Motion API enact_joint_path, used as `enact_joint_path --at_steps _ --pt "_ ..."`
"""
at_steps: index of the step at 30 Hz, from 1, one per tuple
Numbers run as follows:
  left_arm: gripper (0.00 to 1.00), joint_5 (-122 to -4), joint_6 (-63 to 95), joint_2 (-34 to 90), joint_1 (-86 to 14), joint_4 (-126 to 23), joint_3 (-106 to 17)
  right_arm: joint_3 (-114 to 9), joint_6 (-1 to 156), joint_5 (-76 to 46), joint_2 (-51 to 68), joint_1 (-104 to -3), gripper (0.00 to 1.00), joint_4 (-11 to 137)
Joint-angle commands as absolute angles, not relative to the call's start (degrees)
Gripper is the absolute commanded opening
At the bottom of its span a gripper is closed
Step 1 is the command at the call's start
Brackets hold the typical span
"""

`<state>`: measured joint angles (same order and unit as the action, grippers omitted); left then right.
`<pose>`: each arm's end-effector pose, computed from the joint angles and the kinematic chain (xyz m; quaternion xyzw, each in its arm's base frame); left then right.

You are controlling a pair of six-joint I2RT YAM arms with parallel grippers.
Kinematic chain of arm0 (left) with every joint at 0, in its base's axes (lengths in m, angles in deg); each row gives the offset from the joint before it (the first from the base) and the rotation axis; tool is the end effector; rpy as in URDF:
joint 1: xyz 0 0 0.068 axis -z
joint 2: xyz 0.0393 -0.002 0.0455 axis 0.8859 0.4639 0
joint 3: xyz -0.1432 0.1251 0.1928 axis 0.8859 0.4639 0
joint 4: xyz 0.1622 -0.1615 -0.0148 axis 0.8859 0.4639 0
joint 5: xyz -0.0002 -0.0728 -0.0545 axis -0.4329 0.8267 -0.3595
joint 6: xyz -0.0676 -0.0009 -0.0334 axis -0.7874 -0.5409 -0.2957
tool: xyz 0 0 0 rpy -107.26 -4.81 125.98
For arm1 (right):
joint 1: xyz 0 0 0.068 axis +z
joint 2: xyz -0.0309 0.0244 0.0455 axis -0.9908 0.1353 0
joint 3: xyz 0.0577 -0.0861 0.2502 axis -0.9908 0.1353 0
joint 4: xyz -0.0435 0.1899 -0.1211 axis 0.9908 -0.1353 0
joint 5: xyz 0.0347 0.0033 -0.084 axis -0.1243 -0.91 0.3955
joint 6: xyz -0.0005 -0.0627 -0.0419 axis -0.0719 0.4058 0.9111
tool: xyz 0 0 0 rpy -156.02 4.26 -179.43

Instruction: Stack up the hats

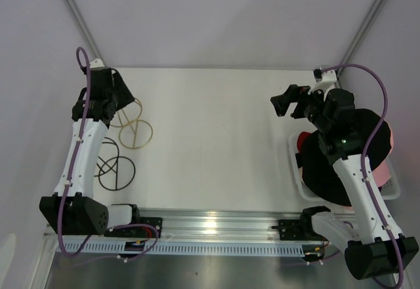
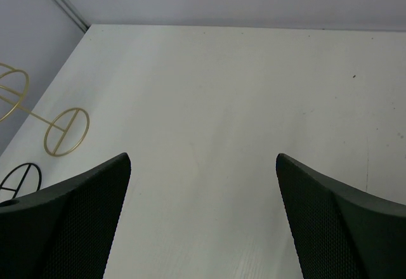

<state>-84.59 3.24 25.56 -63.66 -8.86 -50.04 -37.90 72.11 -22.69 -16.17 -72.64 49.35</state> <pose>0.2582 0.0201 0.3618 -0.2435 0.8510 0.0102 0.4652 0.2084 0.0523 0.3855 -0.0709 0.7600 0.2202 0.6073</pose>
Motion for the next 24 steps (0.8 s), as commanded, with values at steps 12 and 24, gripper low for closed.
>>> enact_joint_path --at_steps 12,24 --pt "0.15 -90.1 5.4 28.1 -62.9 -7.2 -50.2 -41.6 72.8 -17.6 -18.0 -72.5 0.99 48.1" --pt "0.01 -78.3 6.9 18.0 -50.5 -8.2 -45.3 -50.4 70.3 -7.5 -20.2 -72.7 1.00 37.4"
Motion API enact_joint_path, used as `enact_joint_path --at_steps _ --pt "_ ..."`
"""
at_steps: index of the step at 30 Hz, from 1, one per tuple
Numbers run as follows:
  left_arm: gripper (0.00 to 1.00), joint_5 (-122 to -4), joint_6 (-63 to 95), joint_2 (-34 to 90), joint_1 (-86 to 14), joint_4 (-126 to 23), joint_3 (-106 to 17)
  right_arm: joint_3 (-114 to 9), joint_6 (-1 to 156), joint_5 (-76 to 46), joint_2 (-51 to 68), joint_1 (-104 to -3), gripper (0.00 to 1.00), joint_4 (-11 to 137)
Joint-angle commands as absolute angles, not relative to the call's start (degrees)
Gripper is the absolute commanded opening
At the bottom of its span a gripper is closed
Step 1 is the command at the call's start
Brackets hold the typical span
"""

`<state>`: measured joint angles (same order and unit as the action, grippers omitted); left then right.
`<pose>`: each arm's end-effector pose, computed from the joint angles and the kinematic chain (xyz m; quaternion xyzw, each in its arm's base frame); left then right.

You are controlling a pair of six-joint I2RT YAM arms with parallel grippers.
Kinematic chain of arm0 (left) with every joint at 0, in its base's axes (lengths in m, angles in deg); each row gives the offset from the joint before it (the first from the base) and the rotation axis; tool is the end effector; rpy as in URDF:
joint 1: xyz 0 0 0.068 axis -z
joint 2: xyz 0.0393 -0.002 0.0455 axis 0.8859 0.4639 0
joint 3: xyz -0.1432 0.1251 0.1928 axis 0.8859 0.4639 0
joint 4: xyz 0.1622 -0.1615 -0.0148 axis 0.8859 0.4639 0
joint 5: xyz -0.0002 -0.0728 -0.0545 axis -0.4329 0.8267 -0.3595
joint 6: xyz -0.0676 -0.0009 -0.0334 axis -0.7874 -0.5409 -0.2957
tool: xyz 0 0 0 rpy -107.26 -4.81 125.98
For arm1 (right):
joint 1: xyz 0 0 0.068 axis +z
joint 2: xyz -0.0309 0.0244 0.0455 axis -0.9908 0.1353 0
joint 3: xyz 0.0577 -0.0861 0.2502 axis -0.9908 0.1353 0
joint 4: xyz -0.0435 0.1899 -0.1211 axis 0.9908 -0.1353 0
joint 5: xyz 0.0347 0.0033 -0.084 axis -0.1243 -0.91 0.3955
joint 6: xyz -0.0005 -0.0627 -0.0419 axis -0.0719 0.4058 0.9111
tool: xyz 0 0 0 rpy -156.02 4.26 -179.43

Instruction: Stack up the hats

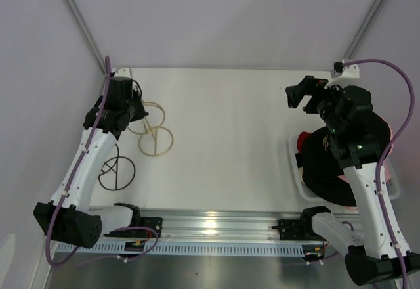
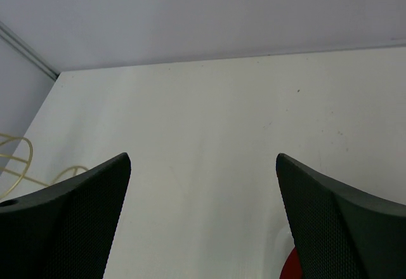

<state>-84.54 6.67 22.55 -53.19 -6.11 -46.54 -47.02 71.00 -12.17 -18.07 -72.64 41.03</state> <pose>0.2408 -0.0245 0.3495 -0.1369 0.8870 -0.0110 0.4409 0.1880 0.0373 0.4245 -0.0057 0.7498 0.1613 0.6417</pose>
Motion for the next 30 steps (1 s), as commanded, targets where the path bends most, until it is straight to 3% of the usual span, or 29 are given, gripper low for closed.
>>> enact_joint_path --at_steps 1,10,16,28,29,30 --pt "0.01 -78.4 6.4 16.6 -48.3 -8.2 -44.4 -50.7 70.2 -6.8 -20.7 -72.8 0.99 36.7" --pt "0.01 -74.4 -0.1 8.1 -30.1 -12.4 -37.0 -56.0 68.2 9.5 -25.4 -73.3 0.99 23.2" --pt "0.01 -79.2 -1.3 10.6 -15.9 -15.2 -37.6 -59.4 67.6 20.1 -27.7 -73.5 0.99 14.4" --pt "0.01 -76.8 1.0 20.4 -10.2 -23.4 -41.0 -68.5 69.0 36.1 -24.7 -73.4 0.99 3.2" --pt "0.01 -77.3 1.3 20.8 -10.0 -22.7 -41.6 -68.1 69.0 35.9 -24.5 -73.5 0.99 2.9" --pt "0.08 -78.5 1.5 21.0 -9.7 -21.9 -42.6 -67.2 69.1 35.4 -24.2 -73.4 0.99 2.8"
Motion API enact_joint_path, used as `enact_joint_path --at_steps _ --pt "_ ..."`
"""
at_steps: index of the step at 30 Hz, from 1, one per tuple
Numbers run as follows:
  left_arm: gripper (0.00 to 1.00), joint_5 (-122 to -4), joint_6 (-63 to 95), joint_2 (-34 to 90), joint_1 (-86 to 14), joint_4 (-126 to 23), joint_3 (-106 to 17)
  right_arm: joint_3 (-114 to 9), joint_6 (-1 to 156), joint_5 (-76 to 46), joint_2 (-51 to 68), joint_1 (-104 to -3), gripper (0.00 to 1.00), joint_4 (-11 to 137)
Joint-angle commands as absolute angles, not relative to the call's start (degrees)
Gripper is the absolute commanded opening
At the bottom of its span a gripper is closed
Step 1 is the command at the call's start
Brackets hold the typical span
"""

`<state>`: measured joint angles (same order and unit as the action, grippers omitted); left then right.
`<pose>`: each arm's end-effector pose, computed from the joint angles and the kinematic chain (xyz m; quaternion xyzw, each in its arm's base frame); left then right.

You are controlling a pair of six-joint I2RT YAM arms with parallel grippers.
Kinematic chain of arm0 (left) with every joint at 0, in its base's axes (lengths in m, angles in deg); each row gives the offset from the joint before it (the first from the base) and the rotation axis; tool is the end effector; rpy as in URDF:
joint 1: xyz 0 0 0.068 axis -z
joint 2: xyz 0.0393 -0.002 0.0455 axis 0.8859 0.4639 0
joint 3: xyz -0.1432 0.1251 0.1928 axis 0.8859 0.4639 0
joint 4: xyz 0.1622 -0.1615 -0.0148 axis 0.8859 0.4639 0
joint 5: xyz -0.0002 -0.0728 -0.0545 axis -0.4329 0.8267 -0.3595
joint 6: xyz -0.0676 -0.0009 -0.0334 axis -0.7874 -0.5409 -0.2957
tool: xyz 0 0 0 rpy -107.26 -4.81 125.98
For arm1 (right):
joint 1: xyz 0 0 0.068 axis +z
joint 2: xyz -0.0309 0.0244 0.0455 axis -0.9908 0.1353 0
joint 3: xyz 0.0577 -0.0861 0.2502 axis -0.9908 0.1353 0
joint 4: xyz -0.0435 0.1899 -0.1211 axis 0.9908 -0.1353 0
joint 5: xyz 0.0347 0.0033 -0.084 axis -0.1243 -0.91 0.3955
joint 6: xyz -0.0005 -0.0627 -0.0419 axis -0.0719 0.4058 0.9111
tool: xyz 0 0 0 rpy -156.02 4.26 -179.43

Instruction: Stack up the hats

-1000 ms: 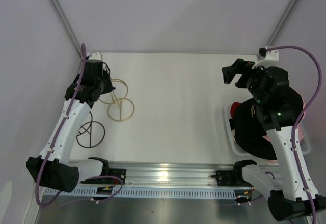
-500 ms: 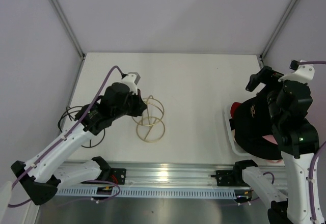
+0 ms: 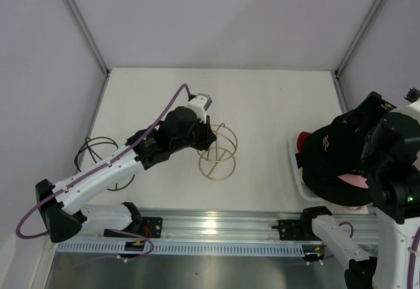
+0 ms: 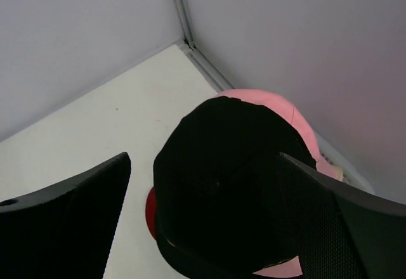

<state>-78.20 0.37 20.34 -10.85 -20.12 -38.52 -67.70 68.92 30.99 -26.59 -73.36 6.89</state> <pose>0.1618 -0.1918 0.3400 0.1576 0.8533 -0.2729 0.4154 0.0723 -0.0286 0.4673 0.2457 0.7225 -0.1257 0.6338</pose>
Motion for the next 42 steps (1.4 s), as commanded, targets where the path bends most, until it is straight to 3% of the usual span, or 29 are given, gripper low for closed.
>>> enact_joint_path --at_steps 1,5,6,9,13,21,24,25,28,42 --pt "0.13 -79.0 1.6 20.7 -9.6 -21.1 -43.4 -66.5 69.2 34.0 -24.0 -73.5 0.99 2.9" --pt "0.43 -78.8 4.1 17.6 -9.6 -18.6 -45.0 -64.4 69.5 32.6 -22.7 -73.5 0.95 2.2" --pt "0.58 -78.8 4.5 16.8 -9.6 -18.4 -45.2 -64.3 69.3 32.8 -22.1 -73.6 0.94 1.7" --pt "0.82 -80.5 4.8 13.3 -9.6 -17.8 -45.3 -64.0 68.5 34.1 -21.6 -73.7 0.90 0.0" --pt "0.87 -83.6 5.3 9.8 -9.6 -17.4 -43.8 -63.9 68.4 36.7 -22.5 -74.0 0.78 -2.0" --pt "0.86 -83.7 6.1 7.8 -9.6 -15.7 -42.9 -59.2 69.3 35.8 -23.5 -74.3 0.74 -0.1" --pt "0.86 -83.8 6.2 6.2 -9.6 -16.4 -41.9 -58.5 69.4 35.8 -21.9 -74.7 0.50 0.2" --pt "0.86 -84.2 6.2 5.5 -9.6 -16.4 -41.7 -58.7 69.3 35.6 -21.7 -74.8 0.32 0.5" --pt "0.86 -84.8 6.4 4.5 -9.6 -15.7 -41.8 -60.1 69.8 34.5 -22.2 -74.8 0.02 1.6" --pt "0.88 -83.3 6.7 2.8 -9.7 -15.8 -41.9 -80.3 75.0 20.0 -17.9 -74.8 0.00 3.8"
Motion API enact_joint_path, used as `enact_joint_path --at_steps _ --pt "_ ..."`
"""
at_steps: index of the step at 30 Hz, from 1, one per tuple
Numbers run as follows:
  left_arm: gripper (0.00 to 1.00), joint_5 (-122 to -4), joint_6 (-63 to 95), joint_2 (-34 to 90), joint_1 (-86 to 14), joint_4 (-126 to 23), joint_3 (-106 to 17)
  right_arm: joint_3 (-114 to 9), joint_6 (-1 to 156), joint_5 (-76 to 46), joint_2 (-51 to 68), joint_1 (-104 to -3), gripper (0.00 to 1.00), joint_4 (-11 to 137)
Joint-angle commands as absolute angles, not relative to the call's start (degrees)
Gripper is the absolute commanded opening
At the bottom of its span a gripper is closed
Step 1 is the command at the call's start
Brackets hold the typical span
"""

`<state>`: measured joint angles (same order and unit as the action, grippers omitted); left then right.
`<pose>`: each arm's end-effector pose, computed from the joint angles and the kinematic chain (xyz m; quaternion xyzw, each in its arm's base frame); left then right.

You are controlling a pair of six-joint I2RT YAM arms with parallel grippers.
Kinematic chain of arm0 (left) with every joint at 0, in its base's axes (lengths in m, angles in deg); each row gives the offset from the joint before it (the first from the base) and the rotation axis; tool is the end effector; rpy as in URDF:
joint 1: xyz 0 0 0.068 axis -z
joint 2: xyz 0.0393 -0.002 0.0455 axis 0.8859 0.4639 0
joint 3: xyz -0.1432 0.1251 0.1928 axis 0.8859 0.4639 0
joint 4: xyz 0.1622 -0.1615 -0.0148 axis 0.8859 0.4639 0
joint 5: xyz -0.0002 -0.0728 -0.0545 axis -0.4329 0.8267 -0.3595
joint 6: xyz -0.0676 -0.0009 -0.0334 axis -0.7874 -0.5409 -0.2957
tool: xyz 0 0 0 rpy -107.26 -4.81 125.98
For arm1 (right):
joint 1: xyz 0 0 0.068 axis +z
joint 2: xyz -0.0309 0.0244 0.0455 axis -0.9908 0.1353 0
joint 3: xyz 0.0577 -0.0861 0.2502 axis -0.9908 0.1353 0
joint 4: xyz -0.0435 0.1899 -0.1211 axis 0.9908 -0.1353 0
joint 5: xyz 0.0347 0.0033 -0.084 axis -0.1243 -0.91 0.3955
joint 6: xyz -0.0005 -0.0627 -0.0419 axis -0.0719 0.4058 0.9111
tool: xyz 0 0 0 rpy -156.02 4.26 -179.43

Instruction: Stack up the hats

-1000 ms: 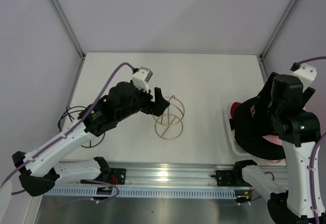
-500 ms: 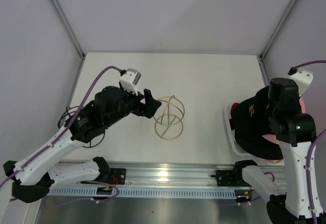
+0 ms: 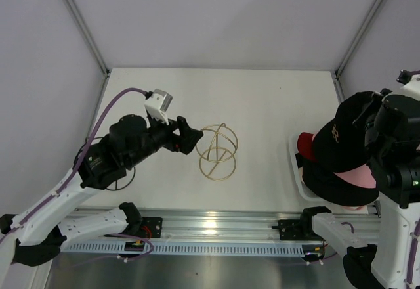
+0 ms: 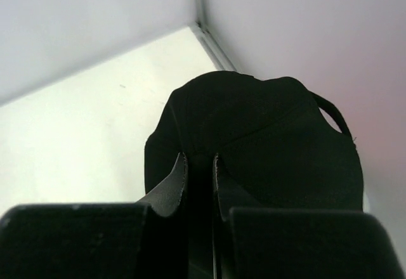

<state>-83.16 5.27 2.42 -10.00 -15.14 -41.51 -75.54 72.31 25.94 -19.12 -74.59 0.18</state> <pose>0.1088 -0.1202 0.4052 0.1474 0.7762 -0.3027 0.5330 0.0952 -0.0224 0.4757 0.1947 0.7711 -0.1341 0.5912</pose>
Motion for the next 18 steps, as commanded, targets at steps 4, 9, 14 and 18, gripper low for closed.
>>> enact_joint_path --at_steps 4,9,14,18 --pt "0.88 -85.3 5.9 3.1 -9.6 -15.9 -41.9 -84.4 75.9 -0.6 -15.7 -74.8 0.00 7.2" --pt "0.99 -96.3 0.7 2.9 -10.8 -12.9 -42.1 -84.4 71.8 -27.1 -10.7 -73.3 0.00 14.8" --pt "0.99 -96.9 -4.9 -1.1 -19.2 -7.5 -41.3 -78.5 71.2 -29.1 -8.8 -59.4 0.00 24.6" --pt "0.99 -93.7 -4.8 -7.7 -24.6 -9.3 -37.4 -80.2 72.5 -25.6 -3.1 -50.0 0.00 24.5"
